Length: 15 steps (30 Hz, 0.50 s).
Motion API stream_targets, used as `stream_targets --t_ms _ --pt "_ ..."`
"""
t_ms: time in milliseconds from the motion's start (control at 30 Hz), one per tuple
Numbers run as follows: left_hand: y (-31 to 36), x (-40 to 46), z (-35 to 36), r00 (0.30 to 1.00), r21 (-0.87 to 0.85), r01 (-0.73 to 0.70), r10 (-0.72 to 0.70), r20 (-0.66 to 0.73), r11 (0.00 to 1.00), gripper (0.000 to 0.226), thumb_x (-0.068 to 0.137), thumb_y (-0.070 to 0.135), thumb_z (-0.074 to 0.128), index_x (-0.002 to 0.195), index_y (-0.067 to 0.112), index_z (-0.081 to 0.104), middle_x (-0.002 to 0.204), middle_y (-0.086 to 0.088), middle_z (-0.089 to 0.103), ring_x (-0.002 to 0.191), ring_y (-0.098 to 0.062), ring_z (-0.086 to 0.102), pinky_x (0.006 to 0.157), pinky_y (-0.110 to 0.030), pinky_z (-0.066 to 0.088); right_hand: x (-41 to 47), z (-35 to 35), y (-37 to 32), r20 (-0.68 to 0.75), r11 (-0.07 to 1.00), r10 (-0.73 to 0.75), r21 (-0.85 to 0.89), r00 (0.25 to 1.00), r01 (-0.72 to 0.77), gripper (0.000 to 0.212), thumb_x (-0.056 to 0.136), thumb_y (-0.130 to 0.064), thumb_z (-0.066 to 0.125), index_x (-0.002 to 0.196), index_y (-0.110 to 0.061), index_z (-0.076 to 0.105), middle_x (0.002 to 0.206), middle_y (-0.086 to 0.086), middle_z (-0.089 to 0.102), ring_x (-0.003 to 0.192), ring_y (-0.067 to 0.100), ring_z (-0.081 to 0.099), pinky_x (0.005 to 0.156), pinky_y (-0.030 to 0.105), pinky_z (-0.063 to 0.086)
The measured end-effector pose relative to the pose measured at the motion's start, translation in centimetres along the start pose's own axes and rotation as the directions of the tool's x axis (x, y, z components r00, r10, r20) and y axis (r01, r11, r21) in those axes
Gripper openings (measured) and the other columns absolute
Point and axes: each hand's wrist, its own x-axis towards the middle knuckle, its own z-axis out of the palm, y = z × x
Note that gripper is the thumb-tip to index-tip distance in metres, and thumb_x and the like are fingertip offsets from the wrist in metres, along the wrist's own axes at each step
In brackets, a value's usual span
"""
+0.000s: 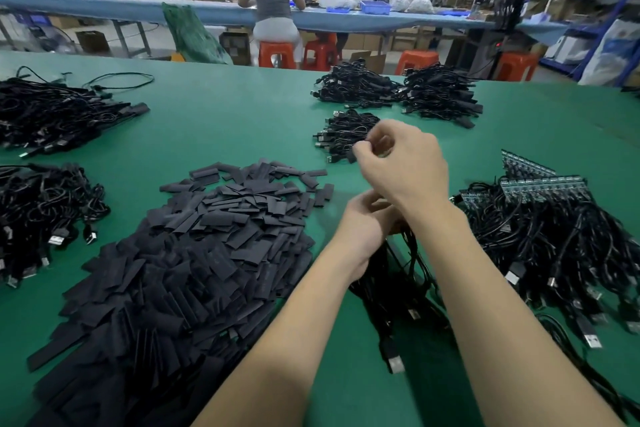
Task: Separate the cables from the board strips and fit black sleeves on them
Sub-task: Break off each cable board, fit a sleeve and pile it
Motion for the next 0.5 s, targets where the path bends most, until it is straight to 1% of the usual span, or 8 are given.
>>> stream_targets --t_ms 67,133,200,233,333,367,433,500 --pt "0.1 0.1 0.1 1.0 -0.06 0.016 -0.015 0.023 0.998 0.012 0.097 0.001 0.061 0.097 0.012 0.061 0.091 -0.009 0.069 0.077 -0.017 0.067 0.075 -0.025 0.06 -1.0 -1.9 2.0 -0.074 0.978 0.115 0.183 0.991 -0.1 0.023 0.077 -0.035 0.06 0.07 -0.014 0.064 0.062 -0.004 0.066 0.061 0.012 0.058 0.055 0.025 0.043" --pt "0.3 0.2 0.1 0.999 -0.118 0.019 -0.014 0.045 0.993 0.009 0.095 0.003 0.063 0.095 0.012 0.062 0.084 -0.006 0.071 0.069 -0.013 0.068 0.067 -0.019 0.057 -2.4 -3.3 4.1 -0.088 0.921 0.256 0.323 0.963 -0.216 0.027 0.075 -0.034 0.057 0.066 -0.009 0.064 0.062 -0.005 0.069 0.048 0.008 0.051 0.053 0.023 0.039" --pt "0.5 0.2 -0.1 0.998 -0.142 0.026 -0.017 0.065 0.99 0.007 0.095 0.008 0.065 0.094 0.014 0.063 0.08 0.0 0.072 0.07 -0.011 0.07 0.064 -0.016 0.053 -3.6 -3.8 5.8 -0.057 0.874 0.366 0.364 0.929 -0.322 0.031 0.074 -0.034 0.058 0.066 -0.005 0.064 0.065 -0.001 0.071 0.045 0.005 0.042 0.053 0.024 0.037" --pt "0.4 0.2 -0.3 0.996 -0.155 0.038 -0.025 0.081 0.987 0.006 0.095 0.01 0.066 0.094 0.015 0.064 0.081 0.001 0.073 0.073 -0.012 0.071 0.065 -0.016 0.053 -4.0 -3.8 6.5 -0.022 0.855 0.403 0.366 0.915 -0.368 0.031 0.075 -0.034 0.06 0.065 -0.005 0.065 0.067 0.002 0.071 0.049 0.006 0.043 0.054 0.025 0.037" --pt "0.7 0.0 -0.5 0.993 -0.181 0.058 -0.039 0.109 0.982 0.006 0.094 0.011 0.066 0.093 0.016 0.064 0.083 -0.001 0.073 0.077 -0.015 0.072 0.072 -0.02 0.056 -4.3 -3.3 7.3 0.107 0.763 0.451 0.469 0.886 -0.445 0.028 0.08 -0.026 0.068 0.059 -0.008 0.064 0.076 0.017 0.07 0.064 0.014 0.053 0.065 0.03 0.044" --pt "0.7 0.0 -0.5 0.993 -0.185 0.061 -0.04 0.114 0.981 0.006 0.094 0.011 0.066 0.093 0.017 0.064 0.084 -0.001 0.074 0.078 -0.015 0.072 0.076 -0.021 0.056 -4.3 -3.1 7.3 0.147 0.718 0.452 0.524 0.88 -0.457 0.028 0.081 -0.022 0.07 0.056 -0.01 0.062 0.072 0.017 0.069 0.064 0.014 0.054 0.063 0.029 0.045" --pt "0.7 -0.1 -0.5 0.991 -0.184 0.058 -0.035 0.129 0.981 0.007 0.094 0.01 0.065 0.093 0.017 0.064 0.083 0.0 0.074 0.078 -0.016 0.071 0.078 -0.022 0.057 -4.4 -2.6 7.2 0.218 0.621 0.436 0.629 0.873 -0.468 0.029 0.084 -0.015 0.068 0.055 -0.016 0.064 0.065 0.007 0.068 0.059 0.011 0.056 0.054 0.022 0.044" --pt "0.7 -0.2 -0.6 0.988 -0.182 0.049 -0.022 0.15 0.982 0.007 0.094 0.01 0.064 0.093 0.017 0.064 0.083 0.0 0.074 0.077 -0.016 0.07 0.077 -0.022 0.056 -4.4 -2.4 7.1 0.279 0.521 0.412 0.709 0.868 -0.475 0.033 0.087 -0.016 0.072 0.055 -0.02 0.066 0.066 0.004 0.066 0.056 0.011 0.057 0.051 0.02 0.044"
